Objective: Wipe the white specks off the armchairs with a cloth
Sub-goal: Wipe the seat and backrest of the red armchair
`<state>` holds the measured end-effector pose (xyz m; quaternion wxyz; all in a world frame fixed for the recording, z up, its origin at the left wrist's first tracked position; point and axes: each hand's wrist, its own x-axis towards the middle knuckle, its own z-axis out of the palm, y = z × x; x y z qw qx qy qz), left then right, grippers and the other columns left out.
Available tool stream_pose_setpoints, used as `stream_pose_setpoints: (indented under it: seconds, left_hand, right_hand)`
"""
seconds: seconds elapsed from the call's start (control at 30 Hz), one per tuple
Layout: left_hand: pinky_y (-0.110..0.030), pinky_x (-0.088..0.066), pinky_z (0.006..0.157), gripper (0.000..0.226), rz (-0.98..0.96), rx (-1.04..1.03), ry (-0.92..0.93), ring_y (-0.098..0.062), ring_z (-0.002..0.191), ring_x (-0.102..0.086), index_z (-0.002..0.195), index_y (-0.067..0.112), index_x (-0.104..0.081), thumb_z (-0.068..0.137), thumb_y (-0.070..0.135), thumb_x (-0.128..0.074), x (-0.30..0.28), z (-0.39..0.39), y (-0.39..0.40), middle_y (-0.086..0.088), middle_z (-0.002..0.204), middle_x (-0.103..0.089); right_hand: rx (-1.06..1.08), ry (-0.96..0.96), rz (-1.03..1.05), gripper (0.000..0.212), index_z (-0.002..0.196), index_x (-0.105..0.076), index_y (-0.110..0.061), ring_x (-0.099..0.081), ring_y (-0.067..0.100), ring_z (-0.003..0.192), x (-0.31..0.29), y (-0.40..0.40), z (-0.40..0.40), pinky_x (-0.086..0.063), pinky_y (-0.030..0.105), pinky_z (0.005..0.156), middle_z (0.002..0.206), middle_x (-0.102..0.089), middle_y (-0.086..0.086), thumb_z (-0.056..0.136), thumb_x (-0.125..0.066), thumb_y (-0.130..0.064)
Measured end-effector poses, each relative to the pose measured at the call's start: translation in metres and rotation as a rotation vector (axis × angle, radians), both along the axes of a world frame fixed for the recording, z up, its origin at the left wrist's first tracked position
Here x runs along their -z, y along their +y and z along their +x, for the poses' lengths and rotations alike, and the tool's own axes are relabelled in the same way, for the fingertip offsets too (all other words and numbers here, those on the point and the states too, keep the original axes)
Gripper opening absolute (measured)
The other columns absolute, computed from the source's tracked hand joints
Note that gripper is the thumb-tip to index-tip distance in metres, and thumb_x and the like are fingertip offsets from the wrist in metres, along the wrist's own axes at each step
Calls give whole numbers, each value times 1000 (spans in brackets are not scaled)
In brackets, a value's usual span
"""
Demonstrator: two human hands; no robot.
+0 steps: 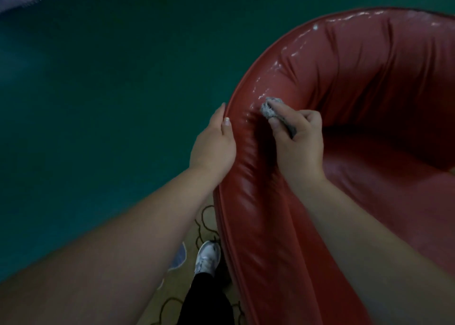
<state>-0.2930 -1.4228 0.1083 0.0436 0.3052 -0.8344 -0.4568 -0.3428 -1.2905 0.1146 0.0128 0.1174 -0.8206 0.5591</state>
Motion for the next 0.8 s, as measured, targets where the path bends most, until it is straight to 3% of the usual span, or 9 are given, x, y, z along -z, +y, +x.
stream_pose_setpoints:
  seconds: [0.13,0.2,0.3,0.43,0.53,0.63,0.8]
  left_hand:
    - [-31,-33,111,43,97,42,57,-12,129,-46,143,31,-43,103,34,-29,1,-43,-18,8,141,-51]
    - [-32,-34,111,42,161,33,99,-9,127,-48,140,33,-47,102,34,-30,6,-45,-21,10,138,-54]
    - [-29,-31,113,40,206,30,150,-6,129,-46,140,27,-49,103,27,-33,11,-40,-24,8,140,-53]
    - [-20,-30,110,39,229,40,173,-2,129,-45,141,26,-48,104,24,-34,13,-41,-27,8,140,-52]
    - [-14,-30,107,39,229,52,175,2,126,-45,141,27,-48,104,23,-34,16,-41,-29,11,138,-53]
    - [-14,-32,106,40,223,69,187,4,124,-46,141,28,-48,104,24,-33,17,-42,-29,13,137,-53]
    - [-6,-29,101,39,224,69,179,1,126,-45,141,30,-46,104,24,-34,17,-42,-30,11,139,-52]
  right_hand:
    - [67,-22,-3,32,117,-62,-36,-47,-15,88,-6,-22,-40,-34,-2,89,97,-38,-15,92,-61,-17]
    - [93,-16,68,31,119,-65,-30,-48,-5,90,-5,-32,-47,-33,0,89,97,-38,-10,92,-61,-15]
    - [63,150,234,31,114,-69,-28,-48,18,90,3,-33,-27,-41,18,86,98,-39,1,89,-64,-10]
    - [-6,208,271,34,113,-68,-32,-49,22,88,9,-24,-2,-49,37,78,100,-42,2,87,-66,-11]
    - [81,195,307,31,112,-71,-28,-50,25,87,3,-38,-37,-49,36,80,97,-43,7,87,-65,-8]
    - [156,117,240,30,112,-70,-27,-51,21,91,-4,-48,-70,-48,28,86,99,-43,4,88,-64,-10]
    - [-1,196,316,29,114,-68,-31,-48,18,88,5,-30,-7,-49,34,76,100,-40,1,91,-58,-16]
